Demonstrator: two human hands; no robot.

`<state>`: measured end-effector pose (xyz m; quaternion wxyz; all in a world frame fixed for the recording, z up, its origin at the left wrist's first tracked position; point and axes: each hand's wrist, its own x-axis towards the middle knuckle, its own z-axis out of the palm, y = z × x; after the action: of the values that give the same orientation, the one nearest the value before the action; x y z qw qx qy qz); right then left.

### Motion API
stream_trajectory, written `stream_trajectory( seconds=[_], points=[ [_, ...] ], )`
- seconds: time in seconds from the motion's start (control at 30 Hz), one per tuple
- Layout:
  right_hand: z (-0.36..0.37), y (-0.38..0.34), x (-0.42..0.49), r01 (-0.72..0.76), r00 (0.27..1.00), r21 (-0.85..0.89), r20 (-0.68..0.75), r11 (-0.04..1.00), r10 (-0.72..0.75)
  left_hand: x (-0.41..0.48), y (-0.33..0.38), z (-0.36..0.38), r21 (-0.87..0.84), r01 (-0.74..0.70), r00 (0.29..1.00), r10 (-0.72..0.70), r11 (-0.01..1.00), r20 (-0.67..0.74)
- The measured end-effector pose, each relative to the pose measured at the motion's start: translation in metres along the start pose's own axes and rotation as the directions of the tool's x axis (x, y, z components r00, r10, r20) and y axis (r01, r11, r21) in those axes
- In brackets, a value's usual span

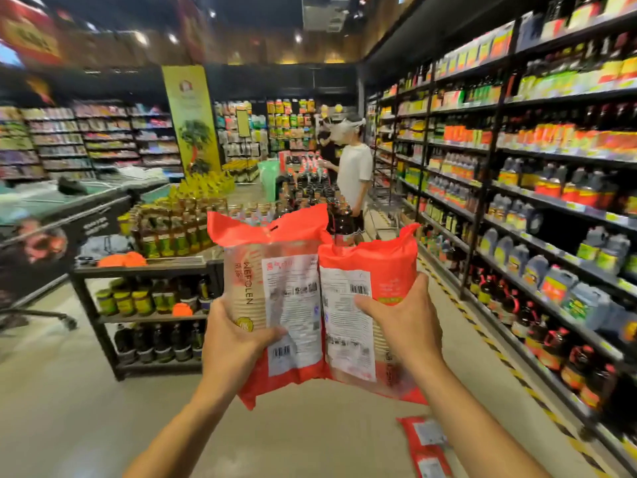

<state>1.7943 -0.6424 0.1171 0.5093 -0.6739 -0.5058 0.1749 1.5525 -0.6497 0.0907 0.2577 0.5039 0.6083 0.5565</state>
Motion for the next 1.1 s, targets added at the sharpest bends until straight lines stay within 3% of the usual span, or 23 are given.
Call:
stream_trajectory(
  seconds=[0.3, 0.63, 0.93, 1.1],
  points=[
    [0.113, -0.040, 0.076, 0.117, 0.952, 0.204, 0.254, 0.972, -0.168, 0.067, -0.014, -0.041, 0.112, 0.061, 0.943, -0.020, 0.992, -0.331],
    [0.222, -0.113, 0.063, 0.160, 0.779, 0.382, 0.518, 0.910, -0.355, 0.072, -0.021, -0.132, 0.147, 0.170, 0.766, -0.037, 0.974, -0.642],
    [0.326, -0.183, 0.018, 0.212, 0.624, 0.476, 0.607, 0.854, -0.493, 0.086, -0.053, -0.228, 0.176, 0.226, 0.640, -0.009, 0.958, -0.769],
    [0.394, -0.223, -0.002, 0.229, 0.576, 0.483, 0.633, 0.845, -0.518, 0.119, -0.087, -0.283, 0.173, 0.220, 0.593, 0.009, 0.960, -0.805]
  ],
)
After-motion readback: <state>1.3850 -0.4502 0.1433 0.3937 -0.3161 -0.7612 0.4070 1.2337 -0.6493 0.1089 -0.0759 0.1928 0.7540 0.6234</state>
